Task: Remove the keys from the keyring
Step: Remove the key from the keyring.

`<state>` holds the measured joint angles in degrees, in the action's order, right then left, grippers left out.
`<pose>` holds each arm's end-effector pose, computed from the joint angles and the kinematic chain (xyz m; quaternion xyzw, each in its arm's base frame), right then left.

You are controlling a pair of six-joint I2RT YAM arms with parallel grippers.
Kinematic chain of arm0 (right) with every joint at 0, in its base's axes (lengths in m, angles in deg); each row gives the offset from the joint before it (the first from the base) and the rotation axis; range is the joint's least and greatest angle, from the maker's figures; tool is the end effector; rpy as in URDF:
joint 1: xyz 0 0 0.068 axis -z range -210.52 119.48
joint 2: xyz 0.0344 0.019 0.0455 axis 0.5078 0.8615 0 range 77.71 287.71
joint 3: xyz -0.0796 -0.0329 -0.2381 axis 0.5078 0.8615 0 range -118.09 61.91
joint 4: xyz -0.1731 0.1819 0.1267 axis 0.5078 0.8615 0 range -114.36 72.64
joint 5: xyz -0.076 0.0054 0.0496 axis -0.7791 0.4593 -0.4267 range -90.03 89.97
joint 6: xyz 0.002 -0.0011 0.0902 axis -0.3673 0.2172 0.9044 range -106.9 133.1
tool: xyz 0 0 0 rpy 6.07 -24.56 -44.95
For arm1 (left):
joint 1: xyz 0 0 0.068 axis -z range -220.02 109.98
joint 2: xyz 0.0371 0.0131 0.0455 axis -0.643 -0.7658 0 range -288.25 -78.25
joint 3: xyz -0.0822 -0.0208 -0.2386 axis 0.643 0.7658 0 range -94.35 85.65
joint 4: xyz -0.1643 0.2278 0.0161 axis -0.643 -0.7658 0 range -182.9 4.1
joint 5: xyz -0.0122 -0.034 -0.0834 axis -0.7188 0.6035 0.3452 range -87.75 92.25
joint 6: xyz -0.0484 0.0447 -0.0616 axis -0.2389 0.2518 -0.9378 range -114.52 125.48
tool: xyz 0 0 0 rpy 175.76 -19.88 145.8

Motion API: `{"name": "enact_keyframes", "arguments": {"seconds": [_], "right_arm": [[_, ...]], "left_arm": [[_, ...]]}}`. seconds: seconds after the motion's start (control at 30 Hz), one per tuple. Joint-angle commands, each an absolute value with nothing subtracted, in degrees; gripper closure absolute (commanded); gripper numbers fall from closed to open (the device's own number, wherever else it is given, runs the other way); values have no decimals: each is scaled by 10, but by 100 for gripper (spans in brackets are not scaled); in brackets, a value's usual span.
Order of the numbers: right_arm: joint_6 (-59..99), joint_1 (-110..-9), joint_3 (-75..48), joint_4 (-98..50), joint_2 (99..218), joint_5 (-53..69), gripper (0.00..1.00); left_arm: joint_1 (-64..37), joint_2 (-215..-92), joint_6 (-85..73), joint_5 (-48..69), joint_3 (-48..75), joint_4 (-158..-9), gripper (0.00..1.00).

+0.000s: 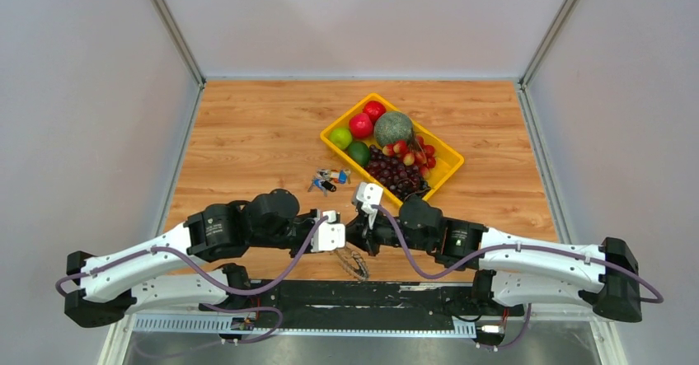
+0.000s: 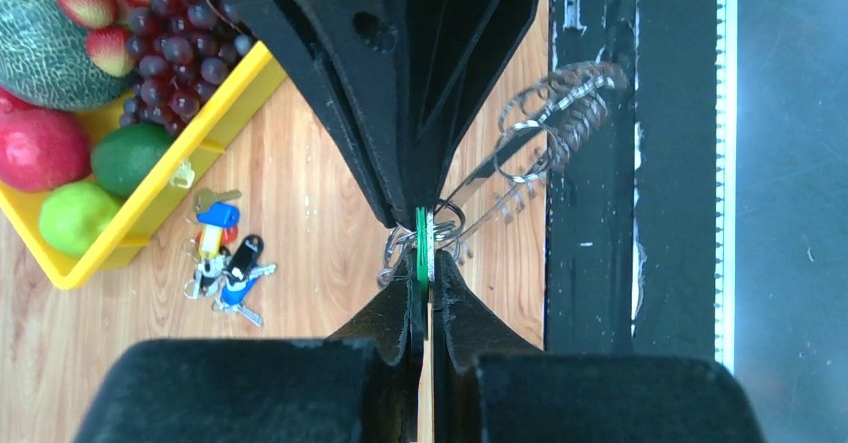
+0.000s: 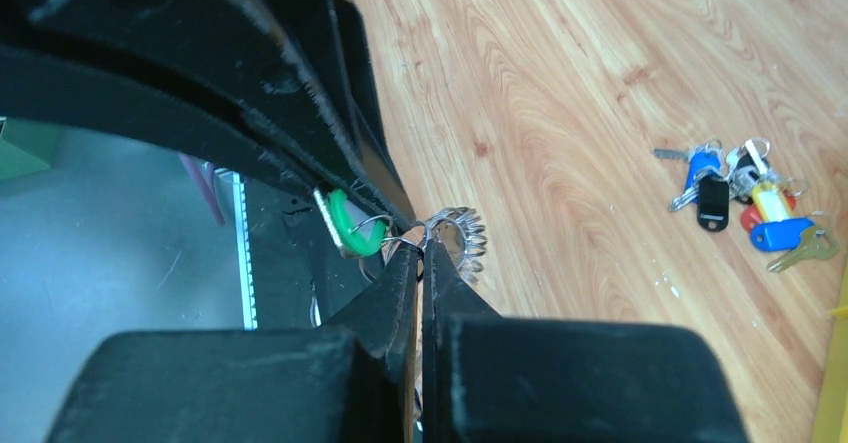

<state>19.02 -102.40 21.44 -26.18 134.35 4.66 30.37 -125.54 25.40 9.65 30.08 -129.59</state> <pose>0.0894 0.2945 0.2622 -0.4507 0.6484 0.4099 0.4565 0.0690 -0.2246 0.3012 0.6496 0.6043 -0.2470 0.3896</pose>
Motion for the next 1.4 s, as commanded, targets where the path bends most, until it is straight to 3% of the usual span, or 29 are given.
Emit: {"name": "enact_keyframes", "arguments": {"seconds": [0.0, 0.3, 0.8, 1.37], "right_arm": [[242, -1012, 170, -251, 1379, 4, 100], [402, -938, 135, -216, 1430, 54, 100], [617, -890, 166, -214, 1433, 33, 100], [761, -870, 249, -230, 1312, -65, 100]], "left_arm": [[306, -1259, 267, 129, 267, -1261, 100], [331, -1291, 292, 105, 249, -1300, 100], [430, -1330, 347, -16, 268, -1335, 100], [510, -1326, 386, -99, 296, -1277, 100]]}}
